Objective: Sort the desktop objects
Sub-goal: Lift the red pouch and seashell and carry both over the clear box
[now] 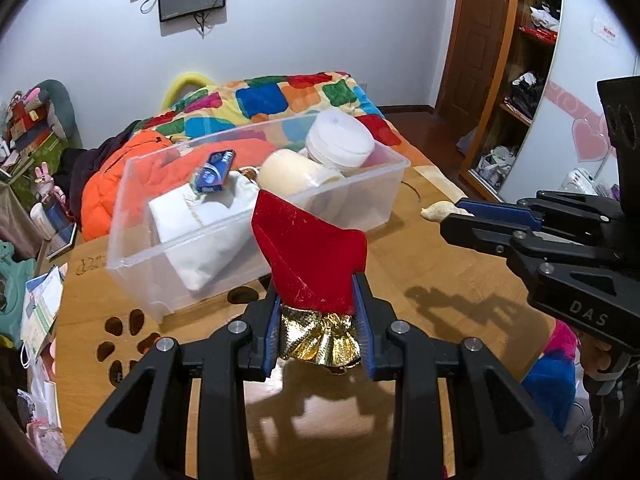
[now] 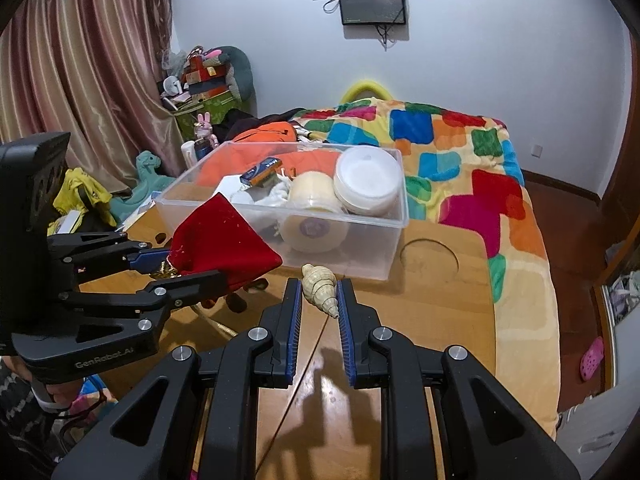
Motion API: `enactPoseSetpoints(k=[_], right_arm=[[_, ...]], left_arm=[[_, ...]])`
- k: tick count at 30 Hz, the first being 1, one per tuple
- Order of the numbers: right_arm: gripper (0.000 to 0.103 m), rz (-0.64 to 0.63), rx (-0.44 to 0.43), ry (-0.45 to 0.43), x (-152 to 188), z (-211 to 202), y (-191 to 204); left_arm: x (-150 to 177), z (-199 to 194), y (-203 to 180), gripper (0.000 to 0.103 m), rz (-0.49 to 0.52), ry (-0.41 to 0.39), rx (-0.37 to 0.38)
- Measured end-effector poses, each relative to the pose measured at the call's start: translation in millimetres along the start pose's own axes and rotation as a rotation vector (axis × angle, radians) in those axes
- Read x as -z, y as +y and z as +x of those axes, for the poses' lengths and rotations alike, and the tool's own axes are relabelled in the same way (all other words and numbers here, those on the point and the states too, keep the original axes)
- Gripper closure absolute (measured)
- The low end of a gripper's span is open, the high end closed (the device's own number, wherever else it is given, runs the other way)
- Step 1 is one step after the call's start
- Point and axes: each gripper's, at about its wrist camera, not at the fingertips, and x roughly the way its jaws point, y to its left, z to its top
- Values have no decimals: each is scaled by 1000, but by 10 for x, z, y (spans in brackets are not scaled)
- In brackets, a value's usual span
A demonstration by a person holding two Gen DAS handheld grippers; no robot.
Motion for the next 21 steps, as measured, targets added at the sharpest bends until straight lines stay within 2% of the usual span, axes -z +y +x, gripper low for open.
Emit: enactPoseSetpoints(k=[11, 21], right_arm=[[87, -44, 7, -25, -250, 58, 97], [87, -60, -3, -46, -429, 115, 156]], left_arm=[[-169, -176, 179, 71, -24, -50, 7], [-385, -316, 340, 71, -30, -91, -20]])
